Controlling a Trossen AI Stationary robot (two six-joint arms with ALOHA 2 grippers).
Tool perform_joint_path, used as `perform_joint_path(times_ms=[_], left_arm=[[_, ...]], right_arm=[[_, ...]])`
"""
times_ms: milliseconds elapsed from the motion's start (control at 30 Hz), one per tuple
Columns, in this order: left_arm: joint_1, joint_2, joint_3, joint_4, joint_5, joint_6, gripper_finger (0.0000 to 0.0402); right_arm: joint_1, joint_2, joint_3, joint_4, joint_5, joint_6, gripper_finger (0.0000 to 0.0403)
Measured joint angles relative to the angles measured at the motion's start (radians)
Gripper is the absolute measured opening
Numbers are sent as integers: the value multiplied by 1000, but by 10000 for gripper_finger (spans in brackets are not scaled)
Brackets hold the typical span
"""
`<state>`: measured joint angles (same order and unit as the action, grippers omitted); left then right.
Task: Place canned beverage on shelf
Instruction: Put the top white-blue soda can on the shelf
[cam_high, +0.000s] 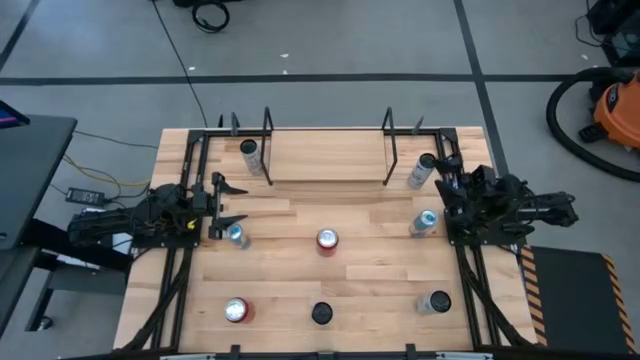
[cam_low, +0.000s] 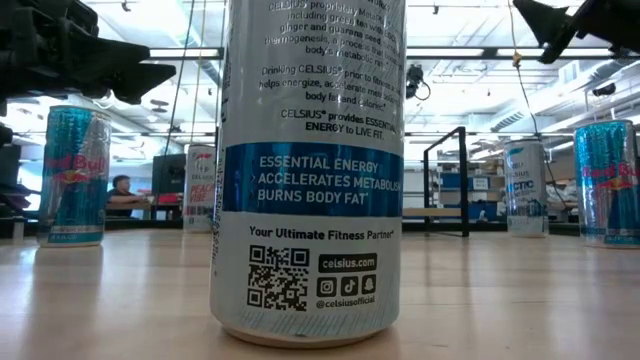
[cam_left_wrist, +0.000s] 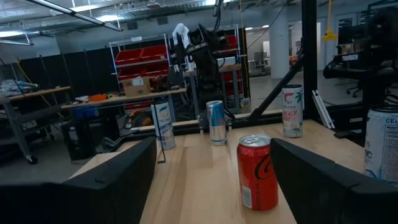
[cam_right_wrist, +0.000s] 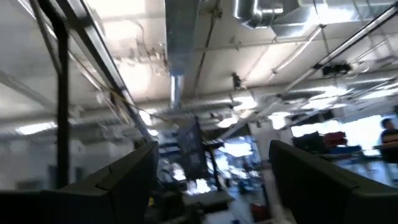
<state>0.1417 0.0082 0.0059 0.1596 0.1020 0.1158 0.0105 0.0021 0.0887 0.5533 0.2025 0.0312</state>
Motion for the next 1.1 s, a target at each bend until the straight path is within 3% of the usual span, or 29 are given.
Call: perform_joint_path(times_ms=[167,300,467,600,800,1100], left_arm=[[0,0,0,0,0,0,315],[0,0,0,0,0,0,315],[0,0,0,0,0,0,315],[0,0,0,0,0,0,315],[0,0,0,0,0,0,315],[0,0,0,0,0,0,315]], right_arm=[[0,1,177,-383,171,-64,315],[0,7,339,-753,304,26,315],[0,18,487,-1038,407,167,315],[0,19,535,-1159,425,226,315],[0,28,539,-1266,540,262,315],[0,155,538,-1373,540,401,315]])
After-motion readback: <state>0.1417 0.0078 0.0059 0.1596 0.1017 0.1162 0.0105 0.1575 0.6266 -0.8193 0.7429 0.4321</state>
